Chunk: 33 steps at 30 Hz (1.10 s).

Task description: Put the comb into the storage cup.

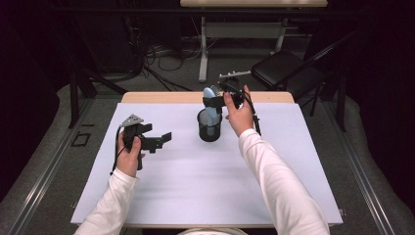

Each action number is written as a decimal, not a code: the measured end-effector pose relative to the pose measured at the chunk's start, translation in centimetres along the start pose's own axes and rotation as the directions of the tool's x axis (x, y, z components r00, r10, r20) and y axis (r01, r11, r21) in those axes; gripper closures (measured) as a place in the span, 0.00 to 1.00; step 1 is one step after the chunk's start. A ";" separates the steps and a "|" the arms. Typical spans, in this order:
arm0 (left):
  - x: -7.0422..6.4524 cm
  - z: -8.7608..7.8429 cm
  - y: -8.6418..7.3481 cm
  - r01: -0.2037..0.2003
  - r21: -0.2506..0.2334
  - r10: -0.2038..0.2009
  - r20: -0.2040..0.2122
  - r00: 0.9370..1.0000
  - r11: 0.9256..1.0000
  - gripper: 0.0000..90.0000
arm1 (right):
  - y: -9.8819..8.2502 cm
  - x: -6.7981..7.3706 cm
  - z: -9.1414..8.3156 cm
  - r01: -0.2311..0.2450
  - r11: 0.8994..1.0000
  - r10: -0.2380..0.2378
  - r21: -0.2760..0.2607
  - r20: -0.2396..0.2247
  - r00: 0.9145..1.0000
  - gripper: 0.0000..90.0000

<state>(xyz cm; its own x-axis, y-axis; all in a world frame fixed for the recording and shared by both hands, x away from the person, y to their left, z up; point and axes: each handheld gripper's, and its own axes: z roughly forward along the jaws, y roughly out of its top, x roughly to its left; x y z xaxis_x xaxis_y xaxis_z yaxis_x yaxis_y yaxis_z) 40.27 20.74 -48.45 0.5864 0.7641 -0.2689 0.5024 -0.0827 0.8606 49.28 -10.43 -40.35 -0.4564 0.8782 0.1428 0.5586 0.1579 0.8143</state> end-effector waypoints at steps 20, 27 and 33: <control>-0.2 -0.8 1.0 -0.008 -0.018 0.009 0.020 1.000 1.000 0.01 | 1.9 -0.1 -2.1 0.024 1.000 -0.024 -0.001 -0.019 1.000 0.00; -0.1 -1.2 1.3 0.000 -0.022 0.001 0.030 1.000 1.000 0.01 | 2.0 -0.8 -3.0 0.021 1.000 -0.021 0.002 -0.048 0.999 0.00; -0.1 -1.6 1.6 -0.007 -0.020 0.008 0.035 0.999 1.000 0.01 | 1.8 -1.1 -3.9 0.031 1.000 -0.031 -0.003 -0.062 0.998 0.00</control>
<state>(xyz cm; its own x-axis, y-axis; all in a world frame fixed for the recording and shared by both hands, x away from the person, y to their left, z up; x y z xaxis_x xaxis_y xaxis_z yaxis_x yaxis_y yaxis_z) 40.04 21.56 -46.39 0.6126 0.7402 -0.2771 0.4851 -0.0753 0.8712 48.08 -12.88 -36.86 -0.5158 0.8431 0.1522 0.5419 0.1835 0.8202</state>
